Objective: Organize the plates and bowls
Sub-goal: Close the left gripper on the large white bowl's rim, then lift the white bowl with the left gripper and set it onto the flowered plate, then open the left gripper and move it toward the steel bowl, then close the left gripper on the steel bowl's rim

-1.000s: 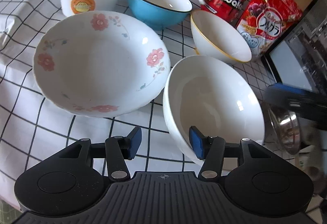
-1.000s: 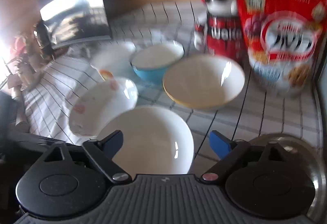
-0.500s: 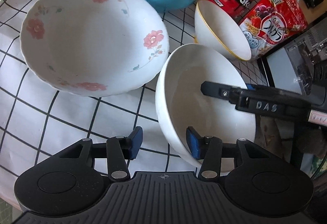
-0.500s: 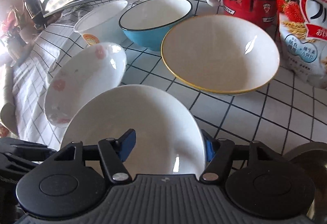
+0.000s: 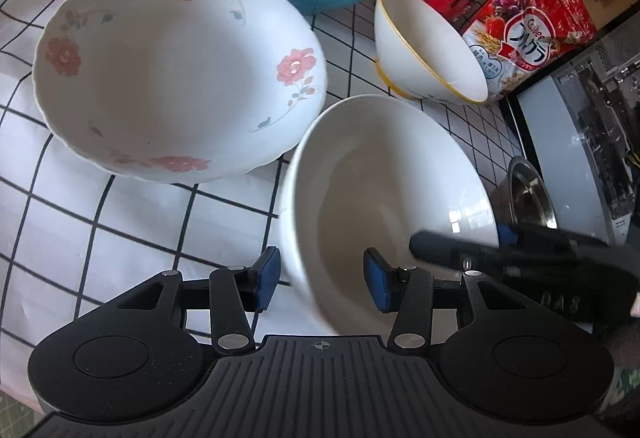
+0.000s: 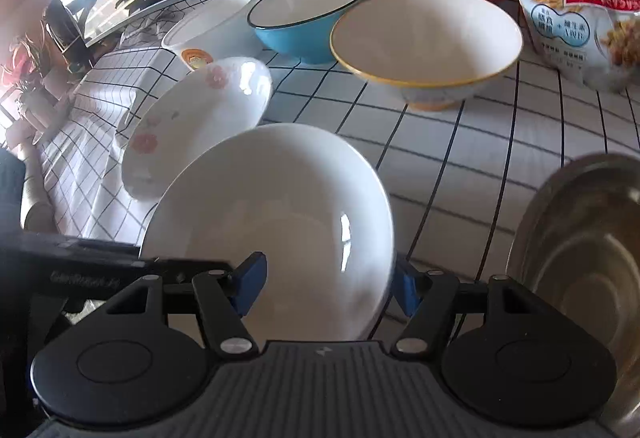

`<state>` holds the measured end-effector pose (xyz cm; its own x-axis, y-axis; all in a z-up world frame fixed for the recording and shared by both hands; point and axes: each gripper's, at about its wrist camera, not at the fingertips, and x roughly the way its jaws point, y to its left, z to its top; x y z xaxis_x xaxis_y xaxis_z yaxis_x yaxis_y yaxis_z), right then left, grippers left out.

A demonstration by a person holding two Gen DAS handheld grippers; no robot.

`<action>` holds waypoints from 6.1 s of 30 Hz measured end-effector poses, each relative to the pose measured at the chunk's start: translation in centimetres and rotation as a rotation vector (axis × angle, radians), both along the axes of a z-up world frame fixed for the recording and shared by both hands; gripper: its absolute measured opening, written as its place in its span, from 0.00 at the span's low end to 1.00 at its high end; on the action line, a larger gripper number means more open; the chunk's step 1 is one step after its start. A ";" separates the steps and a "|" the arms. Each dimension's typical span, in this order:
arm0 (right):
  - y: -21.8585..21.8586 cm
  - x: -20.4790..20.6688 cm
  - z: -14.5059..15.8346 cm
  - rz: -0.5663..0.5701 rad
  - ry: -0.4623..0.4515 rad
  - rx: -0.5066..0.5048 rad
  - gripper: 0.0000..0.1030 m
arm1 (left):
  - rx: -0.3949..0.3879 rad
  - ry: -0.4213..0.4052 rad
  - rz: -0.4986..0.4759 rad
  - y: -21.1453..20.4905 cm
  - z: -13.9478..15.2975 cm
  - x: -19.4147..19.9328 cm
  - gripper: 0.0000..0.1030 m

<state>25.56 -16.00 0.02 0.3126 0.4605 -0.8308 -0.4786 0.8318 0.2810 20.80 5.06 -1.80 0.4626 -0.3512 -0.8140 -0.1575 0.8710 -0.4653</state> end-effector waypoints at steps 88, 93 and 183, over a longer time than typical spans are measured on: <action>17.2 8.9 0.5 -0.083 0.097 0.074 0.61 | 0.069 0.064 0.063 15.6 2.5 6.2 0.37; 17.0 9.6 -0.6 -0.119 0.120 0.063 0.61 | 0.074 0.050 0.020 15.6 2.0 7.2 0.37; -14.3 -5.2 -2.0 -0.601 -0.126 0.049 0.68 | 0.115 -0.078 -0.340 -12.3 1.0 5.5 0.30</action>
